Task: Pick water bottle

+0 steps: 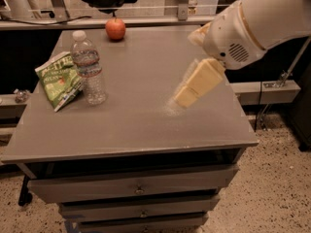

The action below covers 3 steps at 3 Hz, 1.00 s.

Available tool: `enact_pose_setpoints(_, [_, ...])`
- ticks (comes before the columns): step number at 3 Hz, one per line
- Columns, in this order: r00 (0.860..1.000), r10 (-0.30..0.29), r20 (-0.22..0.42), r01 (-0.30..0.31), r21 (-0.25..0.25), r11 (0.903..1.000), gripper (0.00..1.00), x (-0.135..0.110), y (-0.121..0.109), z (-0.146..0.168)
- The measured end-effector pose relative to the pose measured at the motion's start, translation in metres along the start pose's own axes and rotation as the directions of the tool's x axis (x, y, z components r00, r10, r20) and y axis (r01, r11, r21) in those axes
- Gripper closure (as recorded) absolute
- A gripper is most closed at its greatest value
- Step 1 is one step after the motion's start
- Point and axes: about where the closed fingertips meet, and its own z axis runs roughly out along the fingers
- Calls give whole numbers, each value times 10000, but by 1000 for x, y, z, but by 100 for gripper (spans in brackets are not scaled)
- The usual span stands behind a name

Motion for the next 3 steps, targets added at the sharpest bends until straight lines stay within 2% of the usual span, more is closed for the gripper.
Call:
enact_pose_setpoints(1, [9874,208,1570,-197,-85,9998,0,-53,14,27])
enact_pose_setpoints(2, [9663,589,2506,-560,-188,9983,0,-97,38,45])
enact_pose_setpoints(3, [9627,562,2648,-555,-101,9984,0,-105,39,45])
